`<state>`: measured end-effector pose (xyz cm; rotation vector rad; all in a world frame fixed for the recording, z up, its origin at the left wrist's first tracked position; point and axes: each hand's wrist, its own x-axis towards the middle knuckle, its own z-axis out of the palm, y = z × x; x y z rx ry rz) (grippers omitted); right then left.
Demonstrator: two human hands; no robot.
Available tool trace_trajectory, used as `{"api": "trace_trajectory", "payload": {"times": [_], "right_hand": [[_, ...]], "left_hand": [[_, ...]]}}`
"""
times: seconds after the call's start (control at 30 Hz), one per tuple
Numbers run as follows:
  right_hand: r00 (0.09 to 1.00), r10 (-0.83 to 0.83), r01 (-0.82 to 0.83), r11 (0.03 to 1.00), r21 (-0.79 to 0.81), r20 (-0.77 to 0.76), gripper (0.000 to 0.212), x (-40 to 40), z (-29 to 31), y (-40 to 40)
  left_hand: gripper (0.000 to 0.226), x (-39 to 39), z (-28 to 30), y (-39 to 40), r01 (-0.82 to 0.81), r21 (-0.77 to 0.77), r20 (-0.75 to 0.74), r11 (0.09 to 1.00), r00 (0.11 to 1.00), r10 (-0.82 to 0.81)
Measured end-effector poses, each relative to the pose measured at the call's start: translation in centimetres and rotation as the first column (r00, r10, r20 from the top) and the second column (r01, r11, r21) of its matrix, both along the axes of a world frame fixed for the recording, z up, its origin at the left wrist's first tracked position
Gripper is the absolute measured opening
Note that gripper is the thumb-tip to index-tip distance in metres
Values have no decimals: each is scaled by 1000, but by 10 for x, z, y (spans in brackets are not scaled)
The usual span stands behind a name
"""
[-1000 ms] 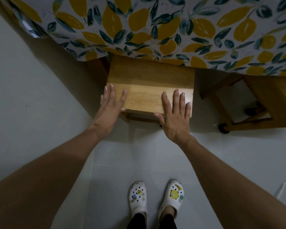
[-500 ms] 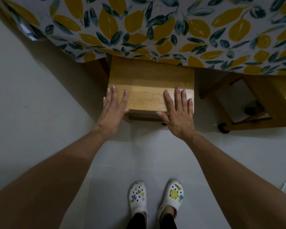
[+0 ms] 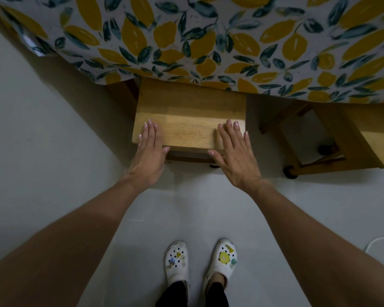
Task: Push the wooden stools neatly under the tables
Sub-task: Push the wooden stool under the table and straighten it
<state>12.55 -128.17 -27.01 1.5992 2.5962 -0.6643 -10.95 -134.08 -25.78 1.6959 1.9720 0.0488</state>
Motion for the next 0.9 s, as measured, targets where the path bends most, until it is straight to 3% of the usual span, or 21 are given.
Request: {"api": "trace_trajectory", "payload": {"times": [0.27,0.5,0.63,0.8,0.9], "right_hand": [[991,-131,132,989,66,-18,66,98,42,8],[963,-267,269,962,46,-46,65,251,52,36],[977,-210,211,976,48,-38,65,354,46,64],[995,-95,94,994,47,19,62,487,44,91],[994,-81,77,995,56,69,62,533,33,113]], "left_hand": [[60,85,37,18,136,58,-50,989,990,-133],[61,239,36,50,259,101,-65,961,965,-253],[59,357,19,67,230,86,-62,969,972,-226],[62,506,6,91,140,89,112,986,982,-150],[62,562,0,110,142,115,116,983,981,-155]]}}
